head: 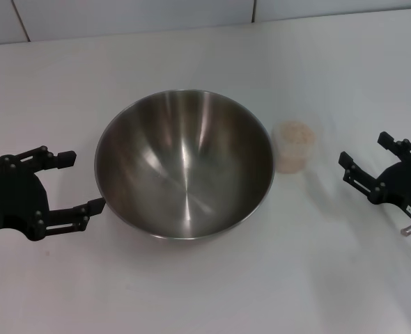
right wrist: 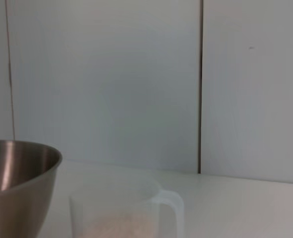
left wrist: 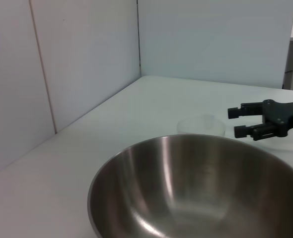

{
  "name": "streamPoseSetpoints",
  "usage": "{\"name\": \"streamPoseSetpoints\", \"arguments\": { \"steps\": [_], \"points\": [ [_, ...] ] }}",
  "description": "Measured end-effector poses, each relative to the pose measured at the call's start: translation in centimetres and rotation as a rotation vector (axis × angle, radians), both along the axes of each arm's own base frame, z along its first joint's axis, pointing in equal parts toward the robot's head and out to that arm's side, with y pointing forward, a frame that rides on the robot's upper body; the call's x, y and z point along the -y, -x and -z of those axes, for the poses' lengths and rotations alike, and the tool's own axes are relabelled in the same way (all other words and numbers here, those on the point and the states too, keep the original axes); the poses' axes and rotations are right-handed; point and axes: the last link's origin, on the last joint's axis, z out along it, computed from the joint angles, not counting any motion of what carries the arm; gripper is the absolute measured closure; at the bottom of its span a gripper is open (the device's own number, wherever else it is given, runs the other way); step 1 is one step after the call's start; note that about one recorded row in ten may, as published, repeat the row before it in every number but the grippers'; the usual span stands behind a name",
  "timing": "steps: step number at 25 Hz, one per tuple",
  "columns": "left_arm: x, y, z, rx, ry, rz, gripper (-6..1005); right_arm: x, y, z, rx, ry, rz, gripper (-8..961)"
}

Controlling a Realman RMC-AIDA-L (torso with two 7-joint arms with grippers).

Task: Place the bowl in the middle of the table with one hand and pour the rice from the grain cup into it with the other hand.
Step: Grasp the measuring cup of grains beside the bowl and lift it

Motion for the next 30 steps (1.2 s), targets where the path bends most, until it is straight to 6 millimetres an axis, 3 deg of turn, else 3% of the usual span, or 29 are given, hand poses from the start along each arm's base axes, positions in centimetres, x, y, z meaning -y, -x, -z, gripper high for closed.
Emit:
{"name": "streamPoseSetpoints", "arguments": {
  "steps": [19, 30],
  "points": [
    [-0.7, -0.8, 0.4, 0.002, 0.022, 0.009, 140, -3.4, 1.1, 1.0, 0.046, 0.025, 0.007, 123],
    [-0.8, -0.8, 0.4, 0.000, 0.023, 0.010, 140, -5.0, 1.6, 0.4, 0.070, -0.020, -0.003, 123]
  ]
}}
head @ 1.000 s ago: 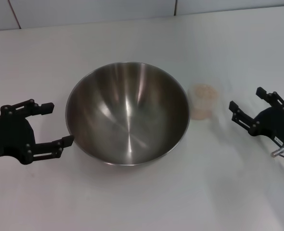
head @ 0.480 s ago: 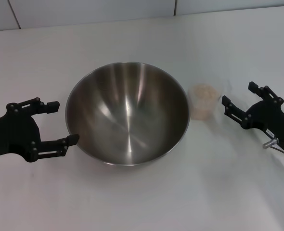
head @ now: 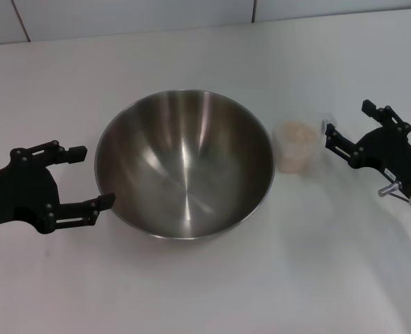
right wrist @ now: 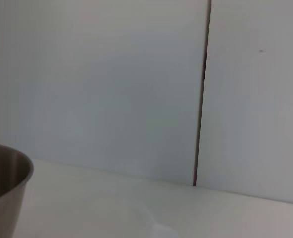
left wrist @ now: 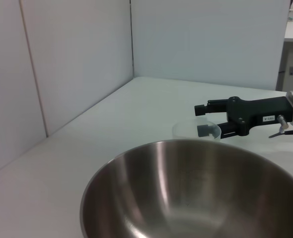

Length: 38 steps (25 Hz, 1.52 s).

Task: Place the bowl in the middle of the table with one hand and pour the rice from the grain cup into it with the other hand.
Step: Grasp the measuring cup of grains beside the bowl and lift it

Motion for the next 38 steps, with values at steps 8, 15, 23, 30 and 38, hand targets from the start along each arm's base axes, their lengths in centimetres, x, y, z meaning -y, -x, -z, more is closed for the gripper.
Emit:
{"name": "streamPoseSetpoints", "arguments": {
  "steps": [8, 15, 23, 30, 38],
  "points": [
    [0.0, 0.0, 0.0, 0.000, 0.000, 0.000, 140, -0.7, 0.6, 0.0, -0.003, -0.003, -0.018, 123],
    [0.0, -0.1, 0.1, 0.000, 0.003, 0.002, 140, -0.6, 0.8, -0.3, 0.007, -0.048, -0.031, 205],
    [0.0, 0.2, 0.5, -0.034, 0.022, -0.008, 139, -0.3, 0.8, 0.0, 0.014, -0.058, -0.031, 432],
    [-0.1, 0.1, 0.5, -0.035, 0.024, -0.004, 139, -0.2, 0.8, -0.1, 0.015, -0.059, -0.031, 748],
    [-0.2, 0.0, 0.5, -0.036, 0.026, 0.001, 139, 0.5, 1.3, -0.7, -0.005, -0.103, -0.082, 922]
  ]
}}
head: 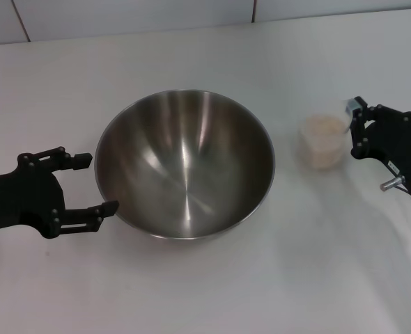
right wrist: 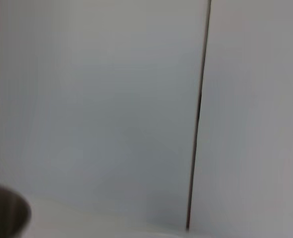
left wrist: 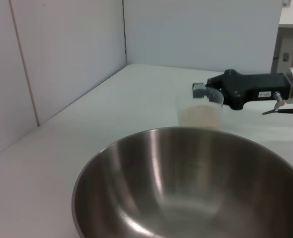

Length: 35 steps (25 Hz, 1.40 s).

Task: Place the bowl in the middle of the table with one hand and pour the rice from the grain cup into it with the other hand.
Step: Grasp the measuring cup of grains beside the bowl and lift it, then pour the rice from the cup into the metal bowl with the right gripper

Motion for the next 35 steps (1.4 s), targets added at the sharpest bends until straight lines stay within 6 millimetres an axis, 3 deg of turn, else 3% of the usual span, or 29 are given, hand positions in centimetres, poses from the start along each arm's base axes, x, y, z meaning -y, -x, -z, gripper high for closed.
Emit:
{"name": "streamPoseSetpoints", "arguments": {
  "steps": [5, 11, 15, 21, 25, 35],
  "points": [
    [0.0, 0.0, 0.0, 0.000, 0.000, 0.001, 139, 0.8, 1.3, -1.3, -0.025, -0.094, -0.108, 936],
    [0.0, -0.1, 0.1, -0.002, 0.006, 0.002, 139, 1.5, 5.5, -1.3, 0.129, -0.278, -0.351, 936],
    [0.0, -0.1, 0.2, -0.001, 0.008, 0.000, 139, 1.1, 8.6, 0.4, 0.342, -0.369, -0.492, 936],
    [-0.1, -0.4, 0.1, -0.003, 0.008, 0.005, 139, 0.6, 11.6, 4.4, 0.833, -0.460, -0.645, 936],
    [-0.2, -0.5, 0.1, -0.003, 0.010, 0.007, 140, 1.0, 12.3, 5.8, 1.096, -0.538, -0.732, 937],
    [-0.4, -0.8, 0.4, -0.015, 0.025, 0.014, 140, 2.4, 13.0, 6.8, 1.495, -0.764, -0.903, 937]
  ]
}}
